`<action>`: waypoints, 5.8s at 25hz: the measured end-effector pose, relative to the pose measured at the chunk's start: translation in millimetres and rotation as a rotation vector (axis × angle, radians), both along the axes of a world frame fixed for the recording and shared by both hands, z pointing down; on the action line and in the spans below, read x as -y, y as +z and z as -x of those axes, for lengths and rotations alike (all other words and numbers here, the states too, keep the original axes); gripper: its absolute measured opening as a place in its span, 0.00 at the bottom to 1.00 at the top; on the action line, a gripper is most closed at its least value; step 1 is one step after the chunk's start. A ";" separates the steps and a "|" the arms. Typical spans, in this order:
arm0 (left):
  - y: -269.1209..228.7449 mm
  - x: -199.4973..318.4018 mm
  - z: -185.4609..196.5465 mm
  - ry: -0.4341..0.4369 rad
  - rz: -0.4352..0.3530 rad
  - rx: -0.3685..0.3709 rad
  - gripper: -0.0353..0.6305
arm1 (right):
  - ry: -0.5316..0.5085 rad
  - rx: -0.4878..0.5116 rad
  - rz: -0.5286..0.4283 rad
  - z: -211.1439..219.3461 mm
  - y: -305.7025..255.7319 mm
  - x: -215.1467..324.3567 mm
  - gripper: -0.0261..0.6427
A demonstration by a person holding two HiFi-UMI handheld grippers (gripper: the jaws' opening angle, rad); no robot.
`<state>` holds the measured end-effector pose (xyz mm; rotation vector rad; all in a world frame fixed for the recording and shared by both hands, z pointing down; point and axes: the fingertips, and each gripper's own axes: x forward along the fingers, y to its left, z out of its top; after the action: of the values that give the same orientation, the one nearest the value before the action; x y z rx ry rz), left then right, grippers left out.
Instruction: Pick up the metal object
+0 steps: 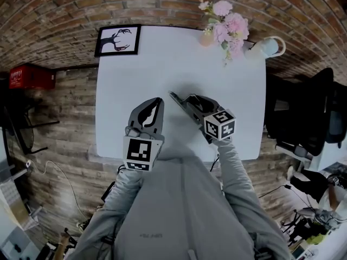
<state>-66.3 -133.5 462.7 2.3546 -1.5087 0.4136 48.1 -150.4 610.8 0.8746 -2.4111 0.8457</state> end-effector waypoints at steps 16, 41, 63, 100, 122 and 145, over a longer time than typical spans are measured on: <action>0.8 -1.4 8.0 -0.016 0.004 0.003 0.10 | 0.010 -0.003 0.026 3.0 7.6 0.9 0.20; -11.7 -5.4 5.7 -0.012 -0.034 0.012 0.10 | -0.021 0.078 -0.039 8.0 -24.7 -12.9 0.08; -47.4 -21.9 3.2 0.010 -0.132 0.031 0.10 | 0.097 0.025 -0.385 -35.2 -150.7 -26.6 0.08; -55.3 -36.4 17.9 0.027 -0.142 0.039 0.10 | 0.281 -0.094 -0.625 -71.6 -230.8 -69.9 0.08; -45.9 -15.7 28.6 0.003 -0.116 0.031 0.10 | 0.289 -0.099 -0.611 -69.3 -225.1 -44.7 0.08; -40.5 -5.7 35.8 -0.009 -0.103 0.029 0.10 | 0.286 -0.106 -0.592 -64.3 -217.6 -33.4 0.08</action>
<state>-102.1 -127.8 422.2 2.4283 -1.5889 0.3778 112.4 -117.0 393.2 1.4641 -2.5065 0.1467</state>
